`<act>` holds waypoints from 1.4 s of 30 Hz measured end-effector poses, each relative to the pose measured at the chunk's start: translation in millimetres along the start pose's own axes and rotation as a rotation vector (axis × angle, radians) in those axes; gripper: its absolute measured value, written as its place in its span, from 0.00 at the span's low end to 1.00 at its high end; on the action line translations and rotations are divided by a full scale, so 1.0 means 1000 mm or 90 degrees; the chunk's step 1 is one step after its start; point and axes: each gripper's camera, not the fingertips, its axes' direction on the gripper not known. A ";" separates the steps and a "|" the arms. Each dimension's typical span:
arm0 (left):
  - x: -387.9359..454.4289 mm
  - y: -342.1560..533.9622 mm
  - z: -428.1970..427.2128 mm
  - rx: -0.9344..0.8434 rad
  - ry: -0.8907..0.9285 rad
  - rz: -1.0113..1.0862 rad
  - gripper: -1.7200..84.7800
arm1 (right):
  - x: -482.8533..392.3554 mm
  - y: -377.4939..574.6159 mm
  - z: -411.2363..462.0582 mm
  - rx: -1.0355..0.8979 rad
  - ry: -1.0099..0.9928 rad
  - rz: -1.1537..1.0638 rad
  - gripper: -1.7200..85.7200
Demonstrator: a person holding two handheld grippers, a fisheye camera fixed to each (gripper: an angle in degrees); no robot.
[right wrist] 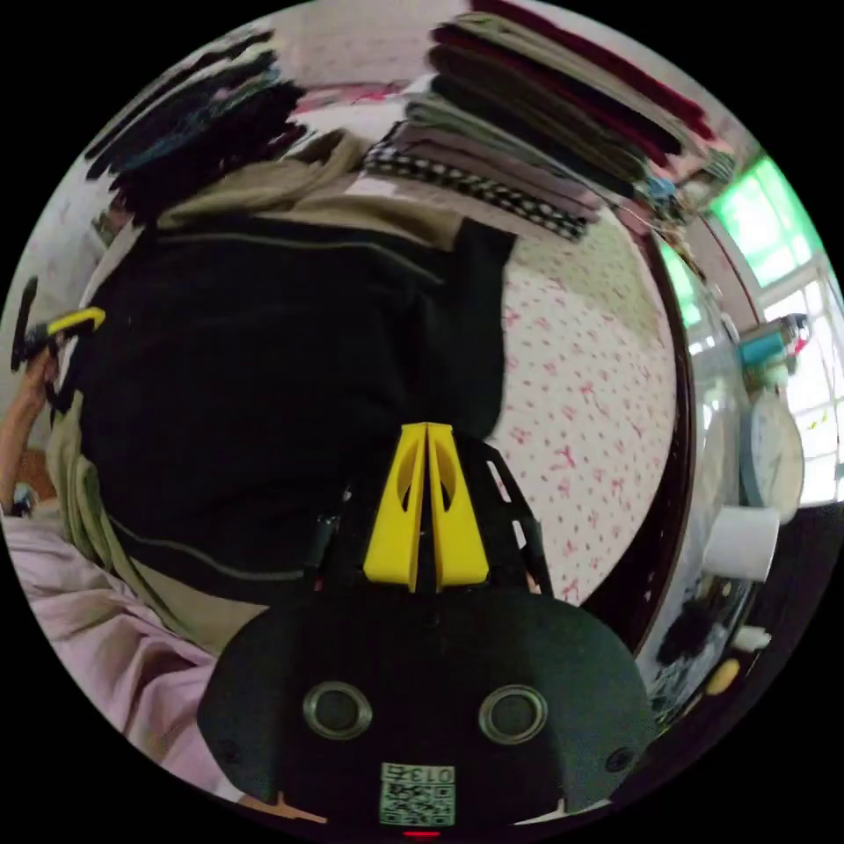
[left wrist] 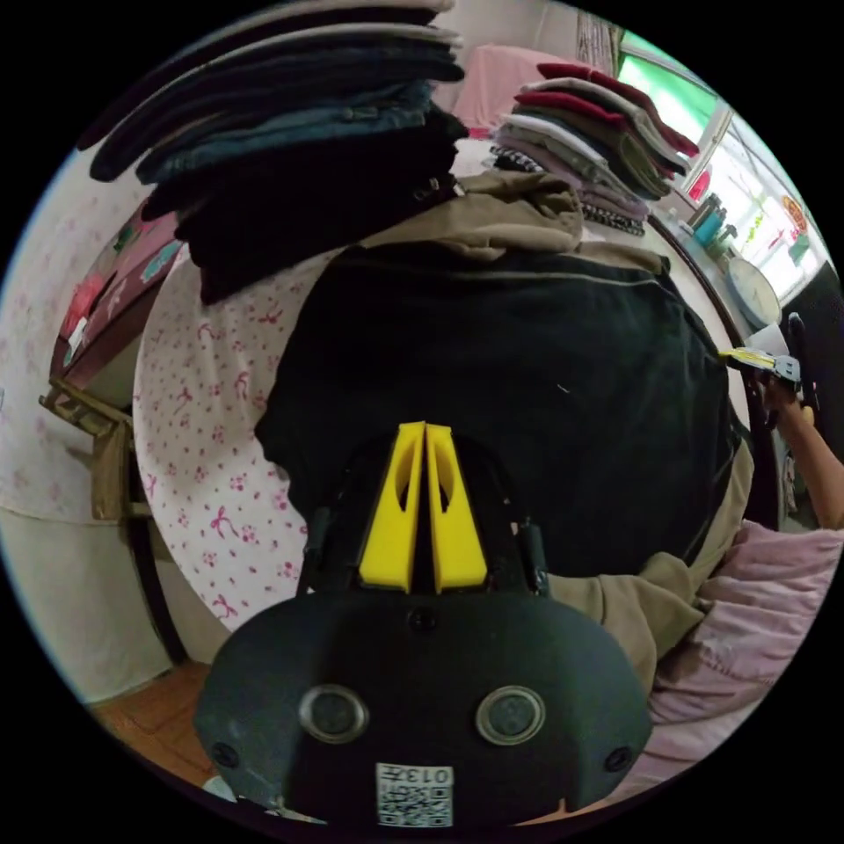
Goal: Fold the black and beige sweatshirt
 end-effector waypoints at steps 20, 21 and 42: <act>0.000 0.196 -0.101 -0.029 0.065 -0.183 0.12 | 0.132 0.270 -0.092 0.104 -0.197 0.224 0.11; 0.001 0.195 -0.099 -0.035 0.065 -0.182 0.11 | 0.128 0.267 -0.089 0.088 -0.203 0.199 0.09; 0.053 0.180 -0.144 -0.004 0.137 -0.057 0.16 | 0.072 0.317 -0.204 0.178 -0.106 0.074 0.07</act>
